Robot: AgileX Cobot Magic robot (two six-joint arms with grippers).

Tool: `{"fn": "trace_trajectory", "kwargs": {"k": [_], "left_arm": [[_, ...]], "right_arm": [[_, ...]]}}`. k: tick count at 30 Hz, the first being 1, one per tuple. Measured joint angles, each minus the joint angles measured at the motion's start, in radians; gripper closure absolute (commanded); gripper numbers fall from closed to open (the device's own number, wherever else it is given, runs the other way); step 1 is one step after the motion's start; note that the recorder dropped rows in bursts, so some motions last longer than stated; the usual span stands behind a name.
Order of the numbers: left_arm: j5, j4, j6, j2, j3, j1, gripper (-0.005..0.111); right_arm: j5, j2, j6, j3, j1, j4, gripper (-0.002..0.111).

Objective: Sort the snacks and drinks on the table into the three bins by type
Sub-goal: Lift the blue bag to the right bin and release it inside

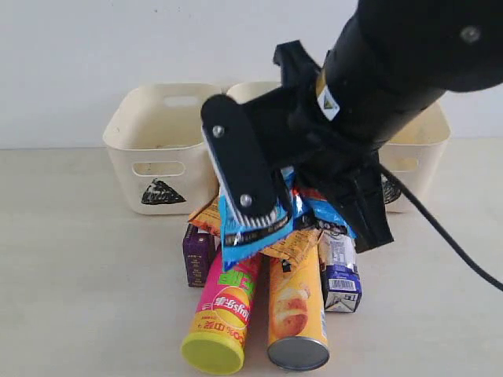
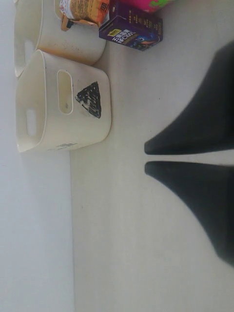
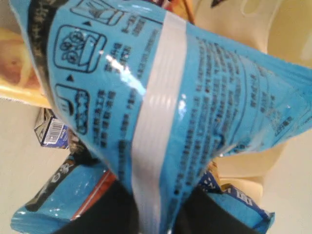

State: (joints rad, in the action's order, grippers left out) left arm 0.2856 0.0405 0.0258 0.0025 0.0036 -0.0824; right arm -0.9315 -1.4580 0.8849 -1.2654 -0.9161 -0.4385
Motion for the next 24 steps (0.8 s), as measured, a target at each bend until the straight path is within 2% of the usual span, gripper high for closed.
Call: {"fn": "trace_trajectory", "kwargs": {"k": [7, 18, 24], "left_arm": [[0.000, 0.000, 0.000, 0.000, 0.000, 0.000, 0.103], [0.000, 0.000, 0.000, 0.000, 0.000, 0.000, 0.103], [0.000, 0.000, 0.000, 0.000, 0.000, 0.000, 0.103]], "right_arm": [[0.085, 0.010, -0.222, 0.002, 0.130, 0.000, 0.108], [0.493, -0.014, -0.664, 0.002, 0.440, -0.002, 0.108], [0.702, -0.103, -0.868, 0.002, 0.575, -0.004, 0.108]]}}
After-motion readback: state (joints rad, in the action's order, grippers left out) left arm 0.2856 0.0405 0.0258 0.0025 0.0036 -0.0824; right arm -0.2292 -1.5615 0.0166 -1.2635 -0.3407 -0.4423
